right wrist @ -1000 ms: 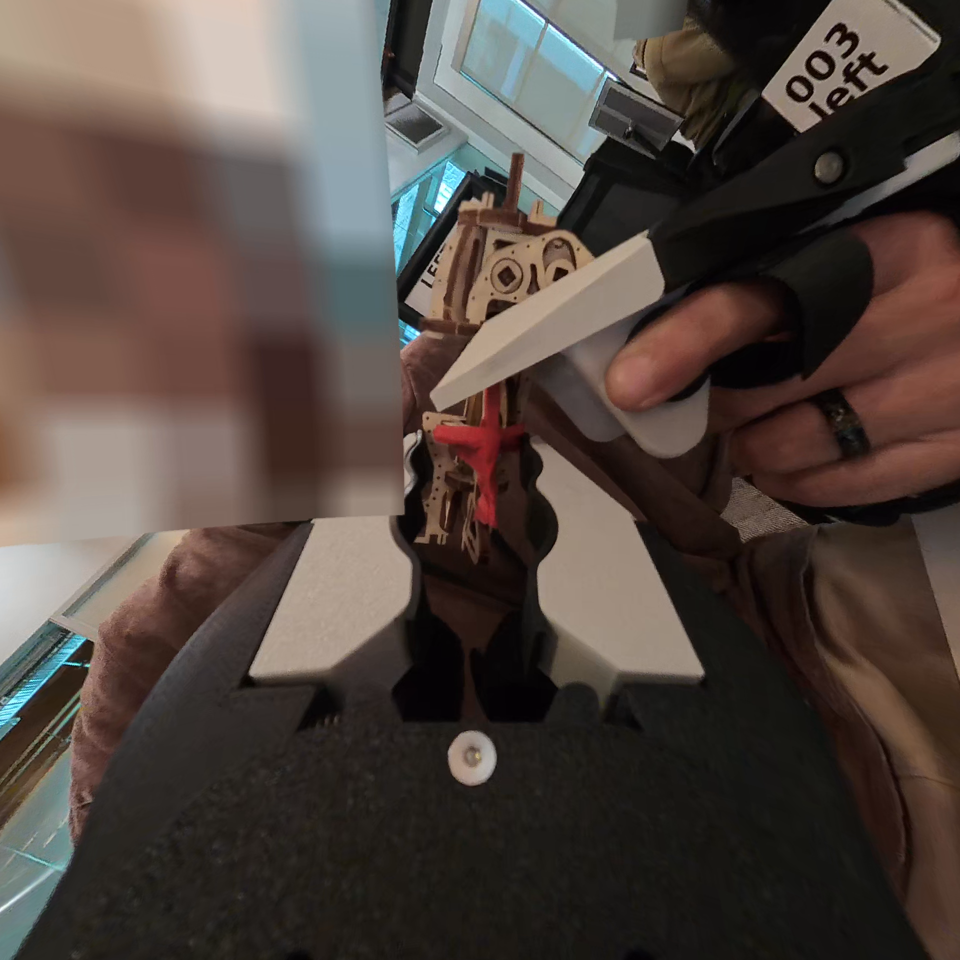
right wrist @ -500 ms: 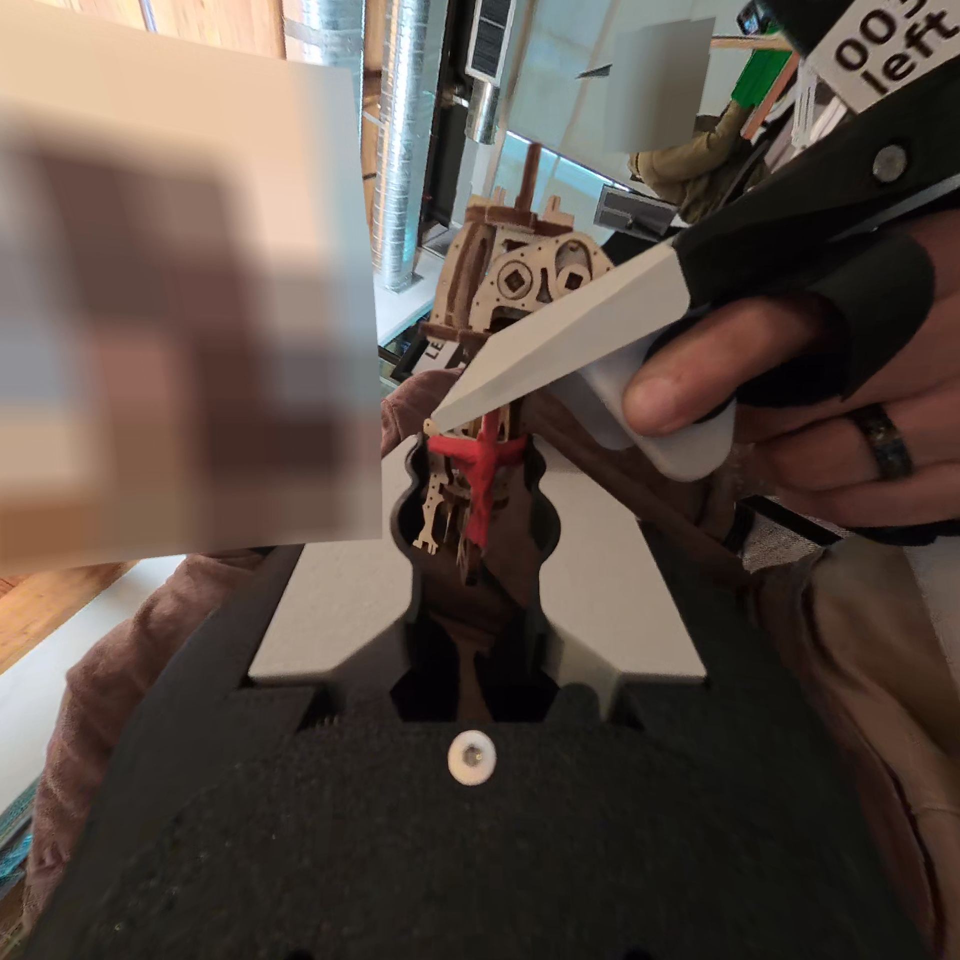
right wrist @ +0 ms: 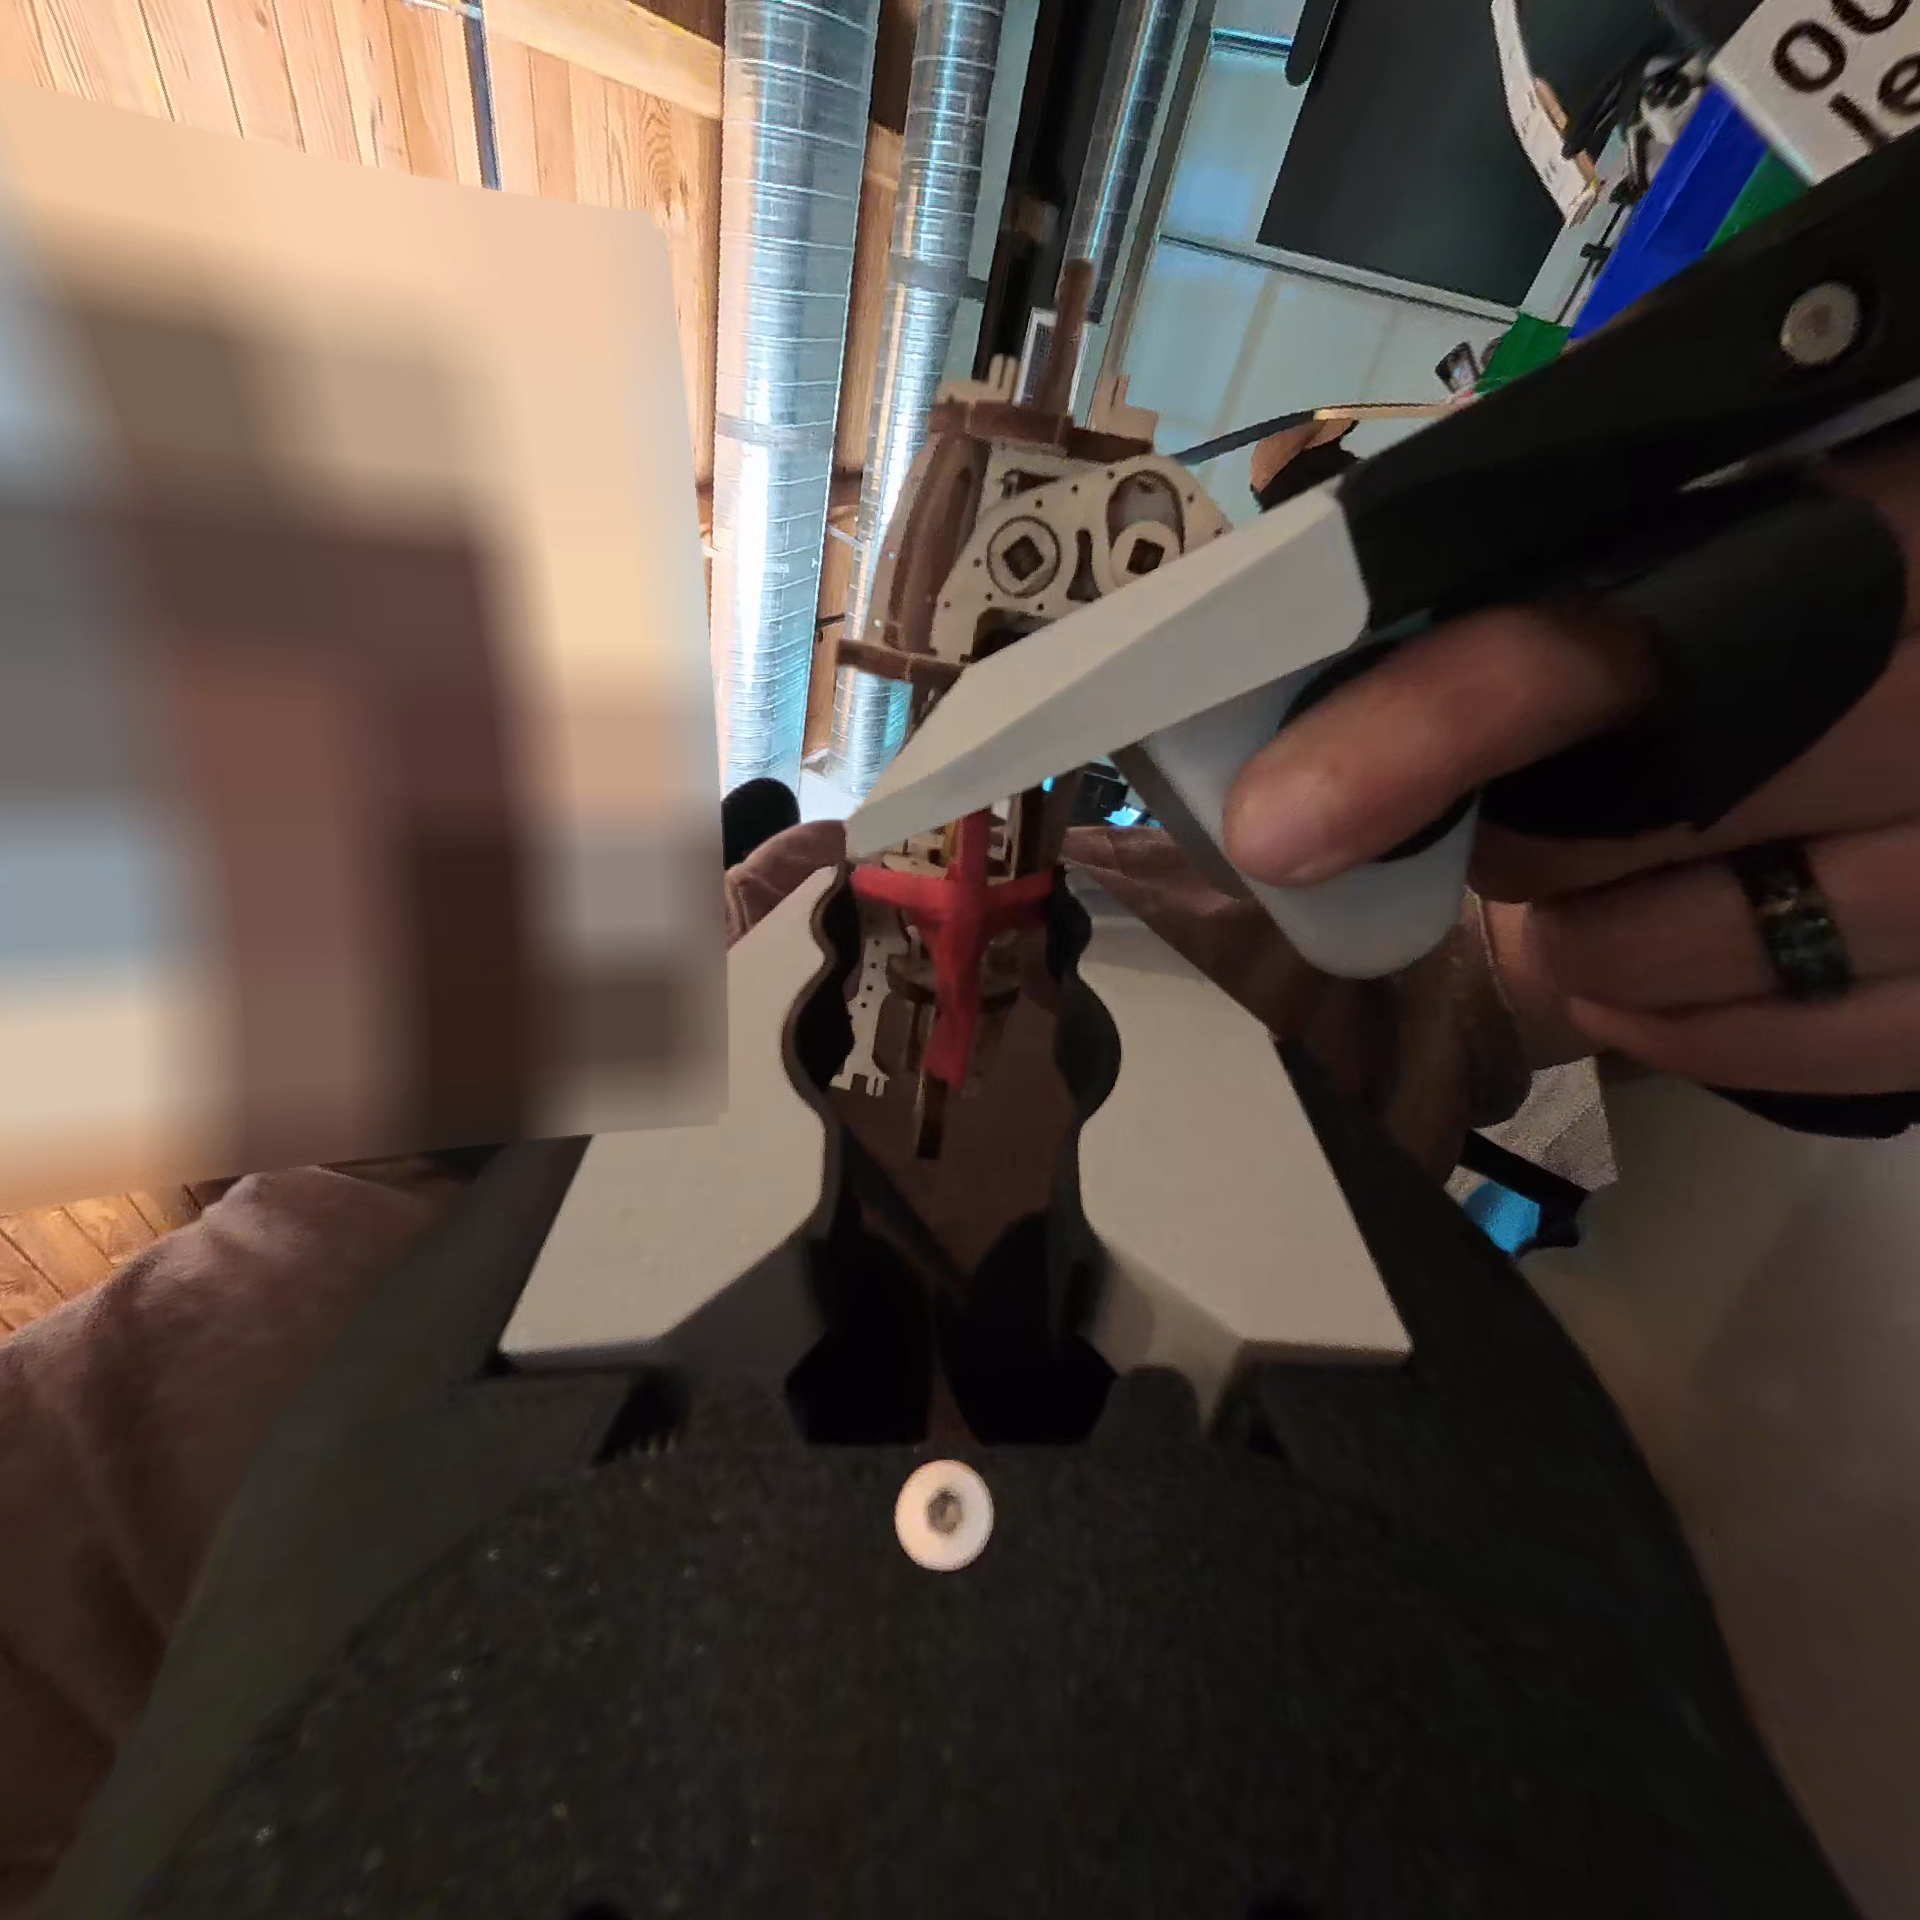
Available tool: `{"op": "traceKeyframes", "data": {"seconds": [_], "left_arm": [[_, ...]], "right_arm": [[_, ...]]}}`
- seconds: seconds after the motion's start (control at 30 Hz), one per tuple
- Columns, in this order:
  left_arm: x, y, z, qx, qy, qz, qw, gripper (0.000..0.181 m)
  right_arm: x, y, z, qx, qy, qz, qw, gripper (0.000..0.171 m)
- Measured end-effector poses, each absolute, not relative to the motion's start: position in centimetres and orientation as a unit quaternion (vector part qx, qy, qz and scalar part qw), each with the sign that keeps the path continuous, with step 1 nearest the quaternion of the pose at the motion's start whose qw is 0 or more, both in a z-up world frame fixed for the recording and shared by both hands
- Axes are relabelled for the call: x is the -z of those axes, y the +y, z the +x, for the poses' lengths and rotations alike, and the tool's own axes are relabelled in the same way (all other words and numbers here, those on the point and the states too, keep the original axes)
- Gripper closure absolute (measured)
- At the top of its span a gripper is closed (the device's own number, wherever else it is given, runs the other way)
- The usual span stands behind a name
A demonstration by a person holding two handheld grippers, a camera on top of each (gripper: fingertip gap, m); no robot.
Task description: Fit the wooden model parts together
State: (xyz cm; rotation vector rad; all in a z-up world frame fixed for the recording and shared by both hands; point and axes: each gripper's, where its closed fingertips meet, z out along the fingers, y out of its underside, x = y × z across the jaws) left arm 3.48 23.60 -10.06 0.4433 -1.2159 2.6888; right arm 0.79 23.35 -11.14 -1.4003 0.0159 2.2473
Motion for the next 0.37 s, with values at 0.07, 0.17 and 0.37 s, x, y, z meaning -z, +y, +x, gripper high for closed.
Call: {"op": "traceKeyframes", "data": {"seconds": [0.07,0.17,0.37], "left_arm": [[10.5,23.8,3.9,-0.903,-0.392,0.151,0.088,0.132],[11.1,23.7,4.2,-0.905,-0.384,0.153,0.1,0.132],[11.3,23.7,4.5,-0.906,-0.382,0.158,0.096,0.132]], "right_arm": [[11.6,23.5,1.2,-0.827,0.013,-0.507,0.244,0.136],[12.2,23.4,1.5,-0.836,0.019,-0.494,0.238,0.136],[12.3,23.4,1.8,-0.848,0.027,-0.474,0.235,0.136]]}}
